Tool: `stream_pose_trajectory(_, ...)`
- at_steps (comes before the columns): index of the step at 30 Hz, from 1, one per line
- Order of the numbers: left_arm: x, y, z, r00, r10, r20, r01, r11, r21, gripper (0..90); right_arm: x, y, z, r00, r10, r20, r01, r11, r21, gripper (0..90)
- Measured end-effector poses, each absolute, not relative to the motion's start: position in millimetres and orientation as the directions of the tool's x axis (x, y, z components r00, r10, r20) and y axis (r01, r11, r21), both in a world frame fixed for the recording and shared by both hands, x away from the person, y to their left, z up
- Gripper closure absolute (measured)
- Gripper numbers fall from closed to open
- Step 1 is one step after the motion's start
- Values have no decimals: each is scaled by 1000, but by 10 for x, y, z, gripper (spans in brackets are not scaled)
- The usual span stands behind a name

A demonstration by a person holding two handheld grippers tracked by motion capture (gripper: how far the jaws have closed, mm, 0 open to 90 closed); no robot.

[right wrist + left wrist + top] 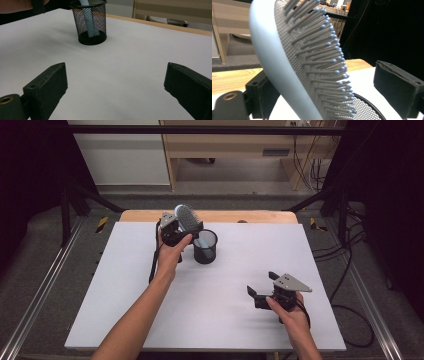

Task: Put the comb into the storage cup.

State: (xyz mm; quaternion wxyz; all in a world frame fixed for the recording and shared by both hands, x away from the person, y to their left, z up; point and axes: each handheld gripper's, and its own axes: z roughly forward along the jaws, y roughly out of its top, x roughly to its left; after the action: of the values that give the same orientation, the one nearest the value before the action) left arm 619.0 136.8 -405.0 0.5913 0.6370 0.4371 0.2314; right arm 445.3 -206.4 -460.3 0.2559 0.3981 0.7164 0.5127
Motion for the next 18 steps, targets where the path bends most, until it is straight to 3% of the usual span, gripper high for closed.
stream_pose_trajectory(18, 6163, 1324, -4044, 515, 844, -149, 258, 12, 966, 46, 4453, -2063, -4604, -553, 832, 42, 309, 158, 938, 51)
